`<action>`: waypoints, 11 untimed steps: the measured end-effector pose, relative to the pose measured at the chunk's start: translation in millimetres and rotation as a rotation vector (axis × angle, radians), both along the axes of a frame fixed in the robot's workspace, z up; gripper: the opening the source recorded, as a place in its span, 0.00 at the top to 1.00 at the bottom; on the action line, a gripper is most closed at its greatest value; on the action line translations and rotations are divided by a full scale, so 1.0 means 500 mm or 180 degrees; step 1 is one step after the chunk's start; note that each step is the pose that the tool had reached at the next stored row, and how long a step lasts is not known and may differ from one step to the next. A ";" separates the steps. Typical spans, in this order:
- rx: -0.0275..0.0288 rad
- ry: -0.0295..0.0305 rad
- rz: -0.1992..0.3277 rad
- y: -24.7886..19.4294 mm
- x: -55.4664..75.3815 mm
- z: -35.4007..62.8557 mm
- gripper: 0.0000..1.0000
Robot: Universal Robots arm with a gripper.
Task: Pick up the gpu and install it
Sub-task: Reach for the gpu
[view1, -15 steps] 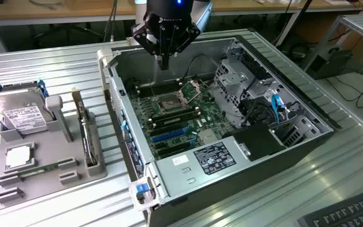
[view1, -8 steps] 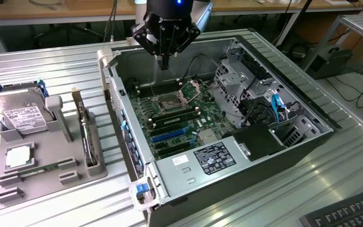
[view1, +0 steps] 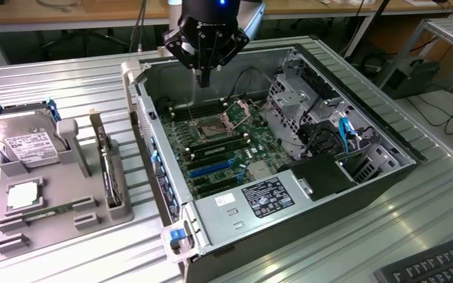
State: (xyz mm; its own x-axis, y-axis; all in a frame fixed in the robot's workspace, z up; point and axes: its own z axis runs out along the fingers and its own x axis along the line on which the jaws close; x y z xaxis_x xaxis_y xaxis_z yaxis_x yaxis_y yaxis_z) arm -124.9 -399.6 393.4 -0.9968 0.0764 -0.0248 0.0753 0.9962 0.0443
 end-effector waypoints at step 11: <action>0.0000 0.0000 0.0001 -0.0409 -0.071 0.000 0.89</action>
